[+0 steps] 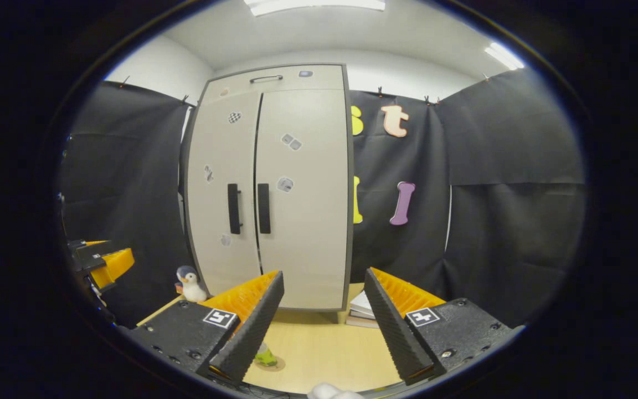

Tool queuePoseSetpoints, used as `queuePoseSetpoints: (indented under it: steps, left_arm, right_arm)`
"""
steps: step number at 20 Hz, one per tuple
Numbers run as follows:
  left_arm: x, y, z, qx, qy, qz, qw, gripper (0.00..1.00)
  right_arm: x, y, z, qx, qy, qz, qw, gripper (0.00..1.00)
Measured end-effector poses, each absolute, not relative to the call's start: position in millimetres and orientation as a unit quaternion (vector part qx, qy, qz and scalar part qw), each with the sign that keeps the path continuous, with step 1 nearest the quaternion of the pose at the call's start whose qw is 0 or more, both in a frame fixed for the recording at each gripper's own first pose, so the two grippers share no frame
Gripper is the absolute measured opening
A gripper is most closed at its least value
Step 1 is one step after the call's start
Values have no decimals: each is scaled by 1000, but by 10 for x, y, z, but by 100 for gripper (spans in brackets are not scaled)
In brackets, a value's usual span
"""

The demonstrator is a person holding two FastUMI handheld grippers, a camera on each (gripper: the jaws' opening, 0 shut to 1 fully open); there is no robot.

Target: Grasp the bottle in the cabinet with the left hand and place it on the coaster, then close the right door with the right hand and the left door with the left hand.

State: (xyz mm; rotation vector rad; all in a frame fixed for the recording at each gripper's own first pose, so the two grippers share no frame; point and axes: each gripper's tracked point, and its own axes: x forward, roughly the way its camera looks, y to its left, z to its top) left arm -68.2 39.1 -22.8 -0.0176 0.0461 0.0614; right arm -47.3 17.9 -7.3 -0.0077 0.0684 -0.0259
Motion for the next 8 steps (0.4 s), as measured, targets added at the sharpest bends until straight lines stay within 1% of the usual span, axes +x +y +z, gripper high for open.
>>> queuePoseSetpoints:
  steps: [8]
  left_arm:
    - [-667, 394, -256, -10, 25, 33, 999, 96]
  right_arm:
    - [-463, 195, -100, -5, 37, -11, 999, 96]
